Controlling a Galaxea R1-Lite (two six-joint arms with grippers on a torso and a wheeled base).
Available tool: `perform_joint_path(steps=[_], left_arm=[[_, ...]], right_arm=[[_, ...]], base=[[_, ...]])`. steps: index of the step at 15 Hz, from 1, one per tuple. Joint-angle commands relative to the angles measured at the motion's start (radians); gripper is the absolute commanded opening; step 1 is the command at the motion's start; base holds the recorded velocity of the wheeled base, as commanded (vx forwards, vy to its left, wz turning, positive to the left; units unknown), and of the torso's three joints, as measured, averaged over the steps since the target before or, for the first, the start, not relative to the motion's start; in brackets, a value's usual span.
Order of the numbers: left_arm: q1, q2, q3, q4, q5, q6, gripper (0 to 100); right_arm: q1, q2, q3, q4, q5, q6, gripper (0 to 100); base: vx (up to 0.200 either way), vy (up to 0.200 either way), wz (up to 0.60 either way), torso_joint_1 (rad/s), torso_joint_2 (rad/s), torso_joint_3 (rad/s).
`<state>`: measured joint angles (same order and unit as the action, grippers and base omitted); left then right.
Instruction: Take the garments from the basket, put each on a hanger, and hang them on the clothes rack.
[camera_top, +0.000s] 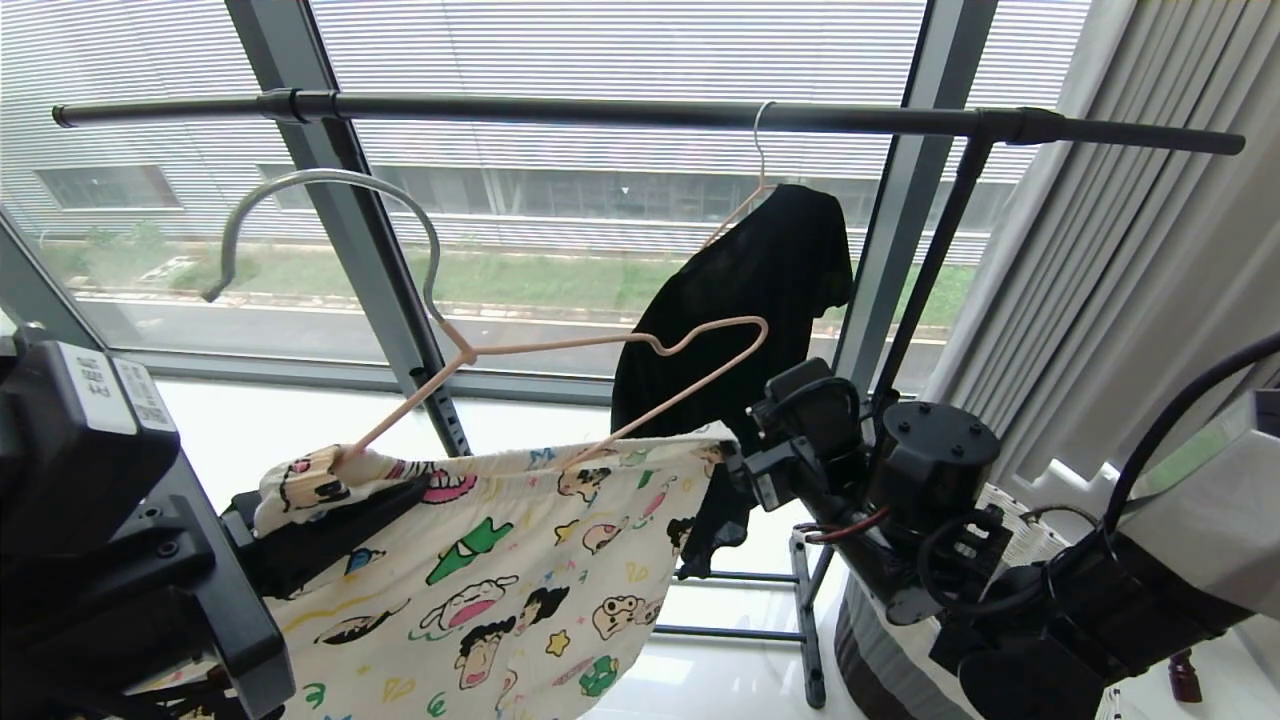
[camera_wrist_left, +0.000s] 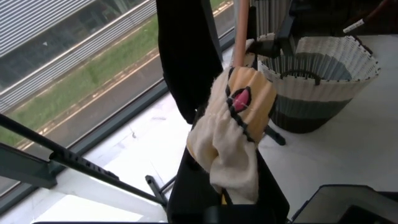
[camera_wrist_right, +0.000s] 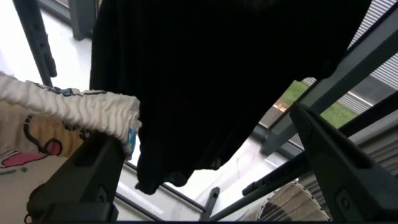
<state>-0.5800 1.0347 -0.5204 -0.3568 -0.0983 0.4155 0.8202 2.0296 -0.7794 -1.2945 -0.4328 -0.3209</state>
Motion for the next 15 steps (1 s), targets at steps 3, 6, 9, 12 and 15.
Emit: perform_joint_path(steps=[3, 6, 9, 12, 15], left_arm=[[-0.001, -0.021, 0.036, 0.001, 0.0, 0.0, 0], [0.0, -0.035, 0.076, 0.001, -0.001, 0.042, 0], [-0.001, -0.039, 0.082, 0.001, -0.006, 0.058, 0], [-0.006, -0.059, 0.1, 0.001, -0.012, 0.085, 0], [-0.02, -0.058, 0.115, 0.001, -0.038, 0.103, 0]], right_arm=[[-0.038, -0.058, -0.003, 0.0, 0.0, 0.0, 100], [-0.042, -0.083, -0.005, -0.002, 0.0, 0.003, 100], [-0.05, -0.1, -0.001, 0.004, 0.0, 0.037, 100], [-0.065, -0.129, -0.011, 0.081, 0.0, 0.091, 100], [-0.065, -0.149, -0.04, 0.146, 0.002, 0.137, 100]], base=[[0.0, 0.0, 0.0, 0.0, 0.0, 0.0], [0.0, 0.0, 0.0, 0.0, 0.0, 0.0], [0.0, 0.0, 0.0, 0.0, 0.0, 0.0], [0.0, 0.0, 0.0, 0.0, 0.0, 0.0], [0.0, 0.0, 0.0, 0.0, 0.0, 0.0]])
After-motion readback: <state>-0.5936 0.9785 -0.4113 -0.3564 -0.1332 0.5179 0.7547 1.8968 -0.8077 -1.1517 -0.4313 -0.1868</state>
